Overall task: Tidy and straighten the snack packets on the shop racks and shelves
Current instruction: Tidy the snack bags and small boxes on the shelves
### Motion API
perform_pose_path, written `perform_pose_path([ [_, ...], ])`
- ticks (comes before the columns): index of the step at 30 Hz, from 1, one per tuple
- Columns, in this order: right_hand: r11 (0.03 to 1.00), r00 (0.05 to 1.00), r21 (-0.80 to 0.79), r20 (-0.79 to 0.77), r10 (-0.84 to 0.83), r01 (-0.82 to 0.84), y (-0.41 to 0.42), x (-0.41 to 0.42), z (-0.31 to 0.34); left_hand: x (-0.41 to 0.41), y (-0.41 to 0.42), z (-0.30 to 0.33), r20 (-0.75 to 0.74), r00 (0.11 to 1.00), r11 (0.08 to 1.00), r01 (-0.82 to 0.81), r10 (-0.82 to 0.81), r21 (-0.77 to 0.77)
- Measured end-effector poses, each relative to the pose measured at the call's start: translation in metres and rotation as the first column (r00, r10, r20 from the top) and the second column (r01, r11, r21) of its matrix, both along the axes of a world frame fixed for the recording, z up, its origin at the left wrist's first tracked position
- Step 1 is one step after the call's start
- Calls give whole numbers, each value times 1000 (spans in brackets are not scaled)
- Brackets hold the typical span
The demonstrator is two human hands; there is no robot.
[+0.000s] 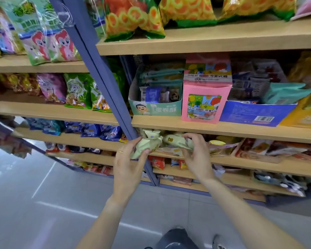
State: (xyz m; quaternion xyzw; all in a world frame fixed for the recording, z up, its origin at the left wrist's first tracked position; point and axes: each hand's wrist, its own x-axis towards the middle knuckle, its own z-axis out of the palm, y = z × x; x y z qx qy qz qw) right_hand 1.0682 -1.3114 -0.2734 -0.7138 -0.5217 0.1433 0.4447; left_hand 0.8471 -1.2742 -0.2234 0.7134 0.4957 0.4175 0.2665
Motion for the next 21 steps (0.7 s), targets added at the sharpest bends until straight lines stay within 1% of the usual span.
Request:
perform_pose_path([
  [3, 997, 1000, -74, 22, 19, -18, 31, -8, -29, -4, 8, -13, -20, 1000, 1000, 8, -8, -10],
  [5, 980, 998, -195, 50, 41, -30, 53, -12, -41, -6, 14, -20, -31, 999, 999, 39, -39, 0],
  [8, 919, 988, -392, 119, 102, -47, 90, -15, -44, -6, 24, -26, -57, 995, 996, 87, -87, -8],
  [11, 873, 976, -480, 139, 167, -81, 110, -14, -34, -5, 36, -25, -73, 990, 992, 116, -119, -51],
  [13, 862, 969, -500, 161, 188, -84, 102, -12, -30, -6, 40, -20, -98, 986, 990, 132, -135, -44],
  [15, 898, 966, -436, 203, 161, -58, 74, -10, -30, -7, 39, -14, -104, 983, 988, 149, -152, -33],
  [16, 931, 968, -364, 221, 119, -31, 55, -11, -28, -6, 38, -11, -103, 981, 986, 162, -164, -27],
  [17, 961, 977, -278, 201, 74, -16, 35, -14, -23, -6, 37, -10, -103, 979, 984, 174, -175, -21],
  [19, 989, 994, -143, 97, 54, -40, 2, -19, -9, -1, 35, -10, -107, 972, 977, 209, -211, -32],
  [21, 990, 992, -70, -4, 125, -125, -18, -25, 5, 8, 32, -11, -102, 957, 962, 267, -272, -54],
])
